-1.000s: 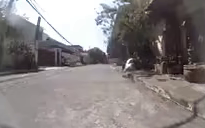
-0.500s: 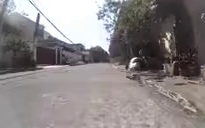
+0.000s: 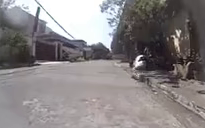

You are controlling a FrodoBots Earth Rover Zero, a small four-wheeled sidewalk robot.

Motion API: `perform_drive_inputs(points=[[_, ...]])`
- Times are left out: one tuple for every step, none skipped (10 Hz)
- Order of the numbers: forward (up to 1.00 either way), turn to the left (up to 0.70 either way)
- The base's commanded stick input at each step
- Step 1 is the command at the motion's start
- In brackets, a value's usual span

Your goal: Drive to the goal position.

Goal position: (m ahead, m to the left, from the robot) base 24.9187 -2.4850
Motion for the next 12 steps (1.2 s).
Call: perform_drive_inputs(points=[[1.00, 0.00], [1.00, 0.00], [1.00, 0.00], [1.00, 0.00], [1.00, 0.00], [1.00, 0.00], [1.00, 0.00], [1.00, 0.00], [1.00, 0.00], [1.00, 0.00], [1.00, -0.40], [1.00, -0.40]])
